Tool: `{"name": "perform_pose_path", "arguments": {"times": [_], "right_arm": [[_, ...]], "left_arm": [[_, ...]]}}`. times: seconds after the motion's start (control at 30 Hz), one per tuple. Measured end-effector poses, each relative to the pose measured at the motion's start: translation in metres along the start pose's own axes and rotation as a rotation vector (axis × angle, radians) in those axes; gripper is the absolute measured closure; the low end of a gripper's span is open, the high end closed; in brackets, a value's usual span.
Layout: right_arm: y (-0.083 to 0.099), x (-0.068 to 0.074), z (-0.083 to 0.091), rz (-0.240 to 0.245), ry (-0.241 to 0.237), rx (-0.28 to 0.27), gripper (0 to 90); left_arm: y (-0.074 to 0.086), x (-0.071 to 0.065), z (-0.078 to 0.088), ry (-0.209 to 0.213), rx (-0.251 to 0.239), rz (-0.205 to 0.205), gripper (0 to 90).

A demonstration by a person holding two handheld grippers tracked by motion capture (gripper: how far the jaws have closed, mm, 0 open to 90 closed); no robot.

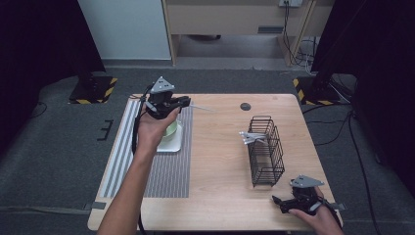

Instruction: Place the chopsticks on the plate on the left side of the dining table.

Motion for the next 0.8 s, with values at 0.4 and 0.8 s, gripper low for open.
{"name": "perform_pose_path", "arguments": {"times": [0.4, 0.8], "right_arm": [[0.000, 0.000, 0.000, 0.000, 0.000, 0.000, 0.3], [0.000, 0.000, 0.000, -0.003, 0.003, 0.001, 0.3]], "left_arm": [[0.024, 0.016, 0.004, -0.036, 0.035, 0.001, 83.0], [0.056, 0.027, 0.001, -0.054, 0.058, 0.031, 83.0]]}}
Point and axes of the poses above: each handheld gripper's, and its own axes: z roughly backward along the jaws, y roughly out of its underside, x roughly to its left, the point moved 8 cm from there along -z, roughly forward along the jaws, and after that the axes turned 1 degree about -z, right-handed, at the moved point
